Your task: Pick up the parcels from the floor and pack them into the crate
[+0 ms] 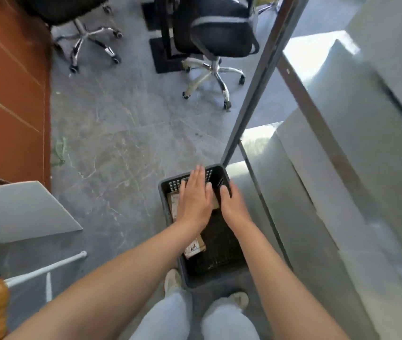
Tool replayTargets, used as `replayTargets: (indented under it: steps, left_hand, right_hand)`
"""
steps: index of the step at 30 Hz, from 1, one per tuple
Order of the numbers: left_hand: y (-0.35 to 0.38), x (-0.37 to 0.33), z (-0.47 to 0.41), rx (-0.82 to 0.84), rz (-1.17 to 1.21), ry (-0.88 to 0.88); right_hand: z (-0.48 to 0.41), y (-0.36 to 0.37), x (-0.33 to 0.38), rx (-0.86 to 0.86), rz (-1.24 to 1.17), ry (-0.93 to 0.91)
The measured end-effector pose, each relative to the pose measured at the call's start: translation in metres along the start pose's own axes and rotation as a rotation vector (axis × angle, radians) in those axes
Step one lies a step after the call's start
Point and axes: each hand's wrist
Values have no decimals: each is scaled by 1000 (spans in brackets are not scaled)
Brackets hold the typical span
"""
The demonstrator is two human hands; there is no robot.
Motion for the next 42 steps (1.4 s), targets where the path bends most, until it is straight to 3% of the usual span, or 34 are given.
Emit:
replayTargets:
  steps: [4, 9, 16, 22, 26, 32, 36, 42]
  left_hand:
    - [-46, -50, 28, -18, -11, 172]
    - [-70, -95, 93, -30, 10, 344]
    - [-59, -165, 251, 34, -150, 704]
    - [-22, -244, 470, 229, -88, 1169]
    - [0, -270, 611, 279, -196, 1506]
    - [8, -308, 740, 487, -52, 1857]
    - [35, -334, 809, 620, 23, 1983]
    - [86, -354, 888, 795, 75, 2168]
  right_hand:
    - [59, -30, 26, -155, 16, -98]
    - [139, -69, 30, -388, 223, -154]
    - [336, -131, -29, -813, 309, -193]
    - [551, -185, -130, -1203, 158, 75]
    - [669, -193, -186, -1402, 59, 236]
    - [801, -207, -265, -1706, -96, 467]
    - [865, -204, -320, -1830, -154, 704]
    - [930, -186, -374, -1855, -267, 1014]
Point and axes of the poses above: each hand's wrist, its own z-axis away from the middle knuckle, its own y-axis out of the palm, x = y × z, and after that the axes turned 6 degrees about -z, right-handed
